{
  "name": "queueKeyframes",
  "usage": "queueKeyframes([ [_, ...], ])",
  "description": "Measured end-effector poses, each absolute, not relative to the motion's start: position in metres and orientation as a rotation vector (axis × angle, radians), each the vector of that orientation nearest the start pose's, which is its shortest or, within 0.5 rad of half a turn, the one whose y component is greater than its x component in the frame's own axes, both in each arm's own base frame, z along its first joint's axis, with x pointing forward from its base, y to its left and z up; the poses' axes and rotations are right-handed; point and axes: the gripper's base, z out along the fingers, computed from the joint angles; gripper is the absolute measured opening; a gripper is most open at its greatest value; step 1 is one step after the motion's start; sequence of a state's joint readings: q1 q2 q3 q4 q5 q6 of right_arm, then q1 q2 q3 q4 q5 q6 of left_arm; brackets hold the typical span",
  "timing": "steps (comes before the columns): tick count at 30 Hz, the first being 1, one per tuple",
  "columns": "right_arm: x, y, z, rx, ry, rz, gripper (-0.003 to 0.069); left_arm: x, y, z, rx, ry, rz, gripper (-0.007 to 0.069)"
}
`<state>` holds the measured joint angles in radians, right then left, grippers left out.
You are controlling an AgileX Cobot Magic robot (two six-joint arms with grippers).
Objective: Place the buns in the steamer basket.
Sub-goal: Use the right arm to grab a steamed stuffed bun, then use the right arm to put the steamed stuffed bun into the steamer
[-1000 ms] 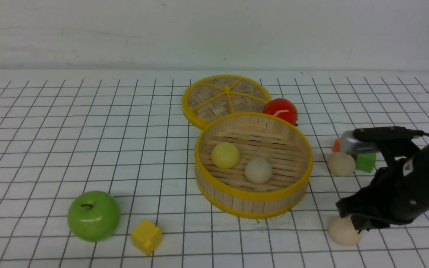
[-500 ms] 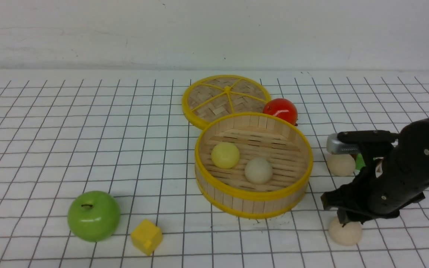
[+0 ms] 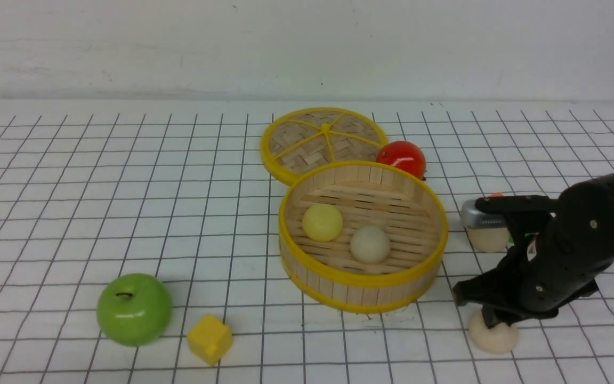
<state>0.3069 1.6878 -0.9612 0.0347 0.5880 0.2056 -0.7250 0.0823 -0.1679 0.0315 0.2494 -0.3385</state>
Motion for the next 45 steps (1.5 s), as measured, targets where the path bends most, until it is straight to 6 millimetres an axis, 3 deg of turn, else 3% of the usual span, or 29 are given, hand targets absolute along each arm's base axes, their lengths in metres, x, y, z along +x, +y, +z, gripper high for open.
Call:
queueKeyframes([
  [3,0.301,0.097,0.182,-0.118,2.811,0.154,0.0028,0.042,-0.036,0.242,0.347,1.670,-0.775,0.0001],
  [6,0.299,0.097,0.186,-0.124,2.809,0.154,0.0005,0.042,-0.036,0.242,0.347,1.670,-0.775,0.0003],
  [8,0.295,0.097,0.203,-0.123,2.806,0.167,0.0003,0.042,-0.036,0.242,0.348,1.670,-0.774,0.0003],
  [13,0.298,0.107,0.266,-0.168,2.646,0.243,0.0008,0.042,-0.036,0.242,0.348,1.670,-0.774,0.0004],
  [17,0.315,0.125,0.293,-0.231,2.515,0.295,0.0010,0.042,-0.036,0.242,0.348,1.670,-0.774,0.0007],
  [22,0.346,0.139,0.278,-0.248,2.512,0.295,0.0010,0.042,-0.036,0.242,0.348,1.670,-0.774,0.0011],
  [23,0.359,0.144,0.261,-0.262,2.541,0.282,0.0013,0.042,-0.036,0.242,0.348,1.670,-0.774,0.0015],
  [24,0.359,0.144,0.261,-0.263,2.537,0.283,0.0013,0.042,-0.036,0.242,0.348,1.670,-0.774,0.0015],
  [28,0.380,0.152,0.223,-0.264,2.600,0.265,0.0031,0.042,-0.036,0.242,0.348,1.670,-0.774,0.0017],
  [31,0.384,0.154,0.212,-0.260,2.615,0.265,0.0074,0.042,-0.036,0.242,0.348,1.670,-0.774,0.0017],
  [32,0.384,0.154,0.211,-0.259,2.616,0.265,0.0083,0.042,-0.036,0.242,0.348,1.670,-0.774,0.0017],
  [40,0.386,0.155,0.221,-0.257,2.588,0.274,0.0398,0.042,-0.036,0.242,0.348,1.670,-0.774,0.0021],
  [42,0.385,0.154,0.231,-0.257,2.569,0.280,0.0451,0.042,-0.036,0.242,0.348,1.670,-0.774,0.0021],
  [45,0.381,0.152,0.245,-0.265,2.544,0.276,0.0470,0.042,-0.036,0.242,0.348,1.670,-0.774,0.0021],
])
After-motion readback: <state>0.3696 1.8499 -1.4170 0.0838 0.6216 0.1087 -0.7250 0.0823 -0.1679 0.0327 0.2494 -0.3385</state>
